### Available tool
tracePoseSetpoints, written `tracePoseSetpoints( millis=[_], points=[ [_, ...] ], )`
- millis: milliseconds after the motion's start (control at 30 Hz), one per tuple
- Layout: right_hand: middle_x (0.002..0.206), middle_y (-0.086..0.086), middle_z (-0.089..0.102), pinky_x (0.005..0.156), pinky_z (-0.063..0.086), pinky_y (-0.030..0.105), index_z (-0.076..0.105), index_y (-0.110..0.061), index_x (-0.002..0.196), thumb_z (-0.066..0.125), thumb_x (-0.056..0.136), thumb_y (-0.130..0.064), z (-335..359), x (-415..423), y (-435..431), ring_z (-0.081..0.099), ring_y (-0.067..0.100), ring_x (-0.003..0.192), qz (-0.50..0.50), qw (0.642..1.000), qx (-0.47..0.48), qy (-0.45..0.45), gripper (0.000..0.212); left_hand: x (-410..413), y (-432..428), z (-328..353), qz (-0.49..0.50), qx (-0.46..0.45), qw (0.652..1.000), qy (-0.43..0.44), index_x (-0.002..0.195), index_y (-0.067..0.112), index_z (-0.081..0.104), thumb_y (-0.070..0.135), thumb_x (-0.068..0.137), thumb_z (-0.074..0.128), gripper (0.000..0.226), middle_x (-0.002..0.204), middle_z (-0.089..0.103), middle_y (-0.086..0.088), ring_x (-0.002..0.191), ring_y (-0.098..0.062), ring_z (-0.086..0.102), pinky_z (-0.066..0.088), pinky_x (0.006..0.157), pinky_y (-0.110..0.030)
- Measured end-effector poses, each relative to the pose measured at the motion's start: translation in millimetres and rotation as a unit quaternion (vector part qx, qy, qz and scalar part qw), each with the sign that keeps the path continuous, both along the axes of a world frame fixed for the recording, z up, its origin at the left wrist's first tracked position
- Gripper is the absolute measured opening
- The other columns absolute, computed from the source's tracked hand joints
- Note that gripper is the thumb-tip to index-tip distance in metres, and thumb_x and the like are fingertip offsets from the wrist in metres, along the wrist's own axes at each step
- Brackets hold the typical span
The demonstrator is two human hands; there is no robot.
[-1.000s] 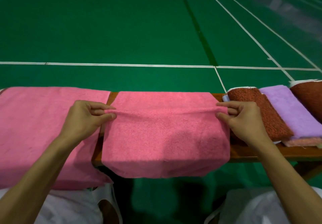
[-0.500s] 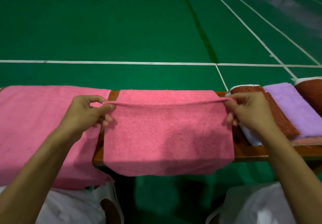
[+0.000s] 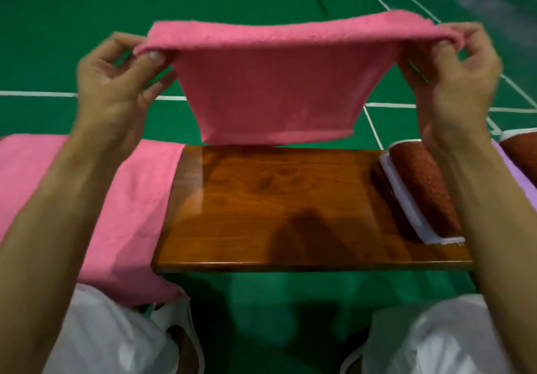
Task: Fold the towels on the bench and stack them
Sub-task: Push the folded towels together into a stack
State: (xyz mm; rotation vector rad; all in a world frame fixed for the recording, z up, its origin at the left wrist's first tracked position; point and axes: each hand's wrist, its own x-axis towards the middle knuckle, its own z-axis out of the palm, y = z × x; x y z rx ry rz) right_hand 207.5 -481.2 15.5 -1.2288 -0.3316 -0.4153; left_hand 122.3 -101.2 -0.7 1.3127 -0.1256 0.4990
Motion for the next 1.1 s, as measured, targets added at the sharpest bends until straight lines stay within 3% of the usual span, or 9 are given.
tracePoseSetpoints(
  millis=[167,267,333,467,500,600,733,933,1100],
  points=[
    [0.068,-0.004,0.072,0.07,0.06,0.03,0.063,-0.013,0.083,0.056,0.094,0.004,-28,-30,-9,0.072,0.015,0.069,-0.052,0.99,-0.096,0.086,0.021,-28,14,-32,0.061,0.145,0.983,0.089,0.078,0.027,0.078,0.016,0.077,0.085,0.014,0.089,0.072,0.001,0.08,-0.006,0.063,0.054,0.067,-0.017],
    [0.057,0.002,0.07,0.05,0.055,0.024,0.063,-0.003,0.081,0.054,0.095,0.007,-51,-49,-13,0.068,0.016,0.05,-0.026,0.957,-0.196,0.21,0.02,-44,16,-52,0.061,0.268,0.946,0.174,0.081,0.01,0.077,0.015,0.07,0.088,0.016,0.098,0.071,-0.003,0.087,-0.007,0.066,0.053,0.077,-0.022],
    [0.06,0.013,0.071,0.046,0.049,0.027,0.064,0.003,0.084,0.053,0.096,0.006,-62,-61,-13,0.065,0.021,0.046,0.027,0.909,-0.318,0.268,0.016,-52,17,-58,0.035,0.351,0.913,0.206,0.079,0.011,0.08,0.01,0.073,0.088,0.011,0.1,0.078,0.002,0.097,-0.013,0.071,0.052,0.085,-0.027],
    [0.063,0.015,0.073,0.05,0.049,0.028,0.069,0.004,0.08,0.061,0.09,0.002,-69,-70,-21,0.066,0.026,0.05,0.114,0.774,-0.56,0.272,0.013,-60,19,-65,-0.07,0.462,0.842,0.27,0.079,0.024,0.085,0.018,0.071,0.091,0.012,0.082,0.079,0.005,0.077,-0.034,0.07,0.055,0.069,-0.045],
    [0.06,0.014,0.072,0.048,0.048,0.026,0.069,0.003,0.076,0.063,0.088,0.001,-69,-71,-23,0.065,0.024,0.048,0.134,0.744,-0.595,0.271,0.013,-60,19,-67,-0.081,0.483,0.824,0.285,0.078,0.026,0.085,0.019,0.069,0.093,0.013,0.076,0.078,0.006,0.073,-0.029,0.069,0.054,0.064,-0.043],
    [0.05,0.014,0.065,0.048,0.041,0.024,0.064,-0.007,0.063,0.068,0.086,-0.003,-68,-72,-30,0.056,0.02,0.041,0.207,0.67,-0.652,0.287,0.024,-63,13,-68,-0.113,0.494,0.801,0.319,0.072,0.021,0.084,0.012,0.069,0.093,0.014,0.067,0.074,0.008,0.062,0.001,0.063,0.045,0.059,-0.018],
    [0.052,0.013,0.059,0.052,0.041,0.029,0.069,-0.015,0.059,0.075,0.083,-0.005,-69,-70,-36,0.049,0.021,0.042,0.274,0.613,-0.677,0.303,0.027,-65,10,-62,-0.183,0.52,0.761,0.341,0.067,0.023,0.082,0.012,0.07,0.094,0.016,0.066,0.075,0.005,0.058,-0.003,0.065,0.048,0.059,-0.019],
    [0.06,0.014,0.06,0.047,0.039,0.026,0.076,-0.008,0.078,0.083,0.082,-0.013,-73,-71,-40,0.049,0.018,0.044,0.344,0.54,-0.707,0.302,0.009,-70,11,-58,-0.349,0.534,0.666,0.386,0.072,0.021,0.084,0.011,0.071,0.093,0.014,0.073,0.077,-0.005,0.063,-0.015,0.067,0.049,0.061,-0.027],
    [0.065,0.014,0.069,0.047,0.045,0.023,0.078,-0.015,0.081,0.082,0.085,-0.021,-68,-74,-37,0.057,0.016,0.049,0.372,0.494,-0.729,0.296,0.009,-71,8,-57,-0.428,0.495,0.646,0.393,0.079,0.019,0.085,0.021,0.074,0.094,0.011,0.08,0.079,-0.007,0.072,-0.019,0.073,0.054,0.071,-0.027]
  ],
)
